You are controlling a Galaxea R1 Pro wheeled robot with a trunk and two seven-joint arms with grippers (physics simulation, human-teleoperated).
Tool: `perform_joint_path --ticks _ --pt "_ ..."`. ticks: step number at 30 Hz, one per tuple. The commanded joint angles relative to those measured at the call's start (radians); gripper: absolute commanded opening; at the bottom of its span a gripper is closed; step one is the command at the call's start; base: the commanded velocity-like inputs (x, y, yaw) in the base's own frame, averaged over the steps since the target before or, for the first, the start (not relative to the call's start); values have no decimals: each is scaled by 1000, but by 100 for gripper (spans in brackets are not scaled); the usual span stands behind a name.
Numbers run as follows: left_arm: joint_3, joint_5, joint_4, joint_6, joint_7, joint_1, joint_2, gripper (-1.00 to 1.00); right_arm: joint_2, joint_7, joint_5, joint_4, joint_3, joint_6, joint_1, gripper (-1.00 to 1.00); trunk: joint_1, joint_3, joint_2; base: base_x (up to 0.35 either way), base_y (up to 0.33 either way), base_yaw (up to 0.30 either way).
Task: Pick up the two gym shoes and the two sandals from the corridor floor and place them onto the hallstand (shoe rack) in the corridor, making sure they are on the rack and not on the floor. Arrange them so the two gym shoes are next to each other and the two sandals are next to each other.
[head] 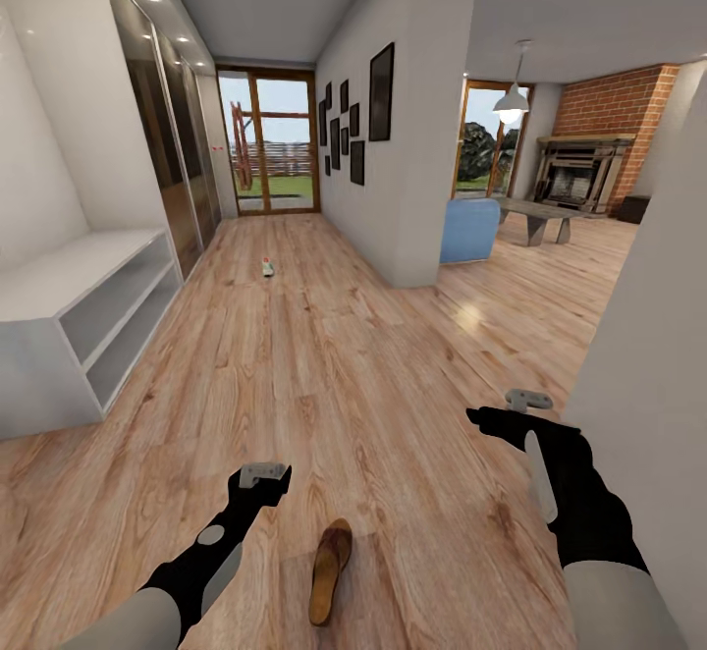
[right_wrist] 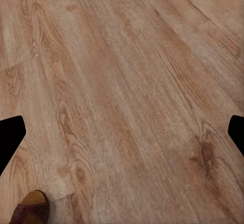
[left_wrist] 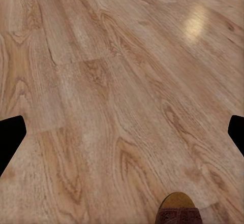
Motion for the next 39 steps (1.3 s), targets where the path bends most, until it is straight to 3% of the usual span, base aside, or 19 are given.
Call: perform_joint_path --ticks 1,18,33,39 --pt "-5 11 2 -4 -3 -1 0 100 0 5 1 -1 -1 5 -1 100 0 -1 0 -1 -34 0" --pt "-4 9 2 -4 -3 -1 0 100 0 4 1 -1 -11 5 -1 100 0 -11 0 0 -31 0" --pt "-3 9 3 -4 -3 -1 0 100 0 4 1 -1 -12 5 -1 100 57 -83 -105 0 0 0" --pt "-3 9 3 -4 -2 -1 0 100 0 4 1 -2 -13 5 -1 100 60 -116 -107 0 0 0"
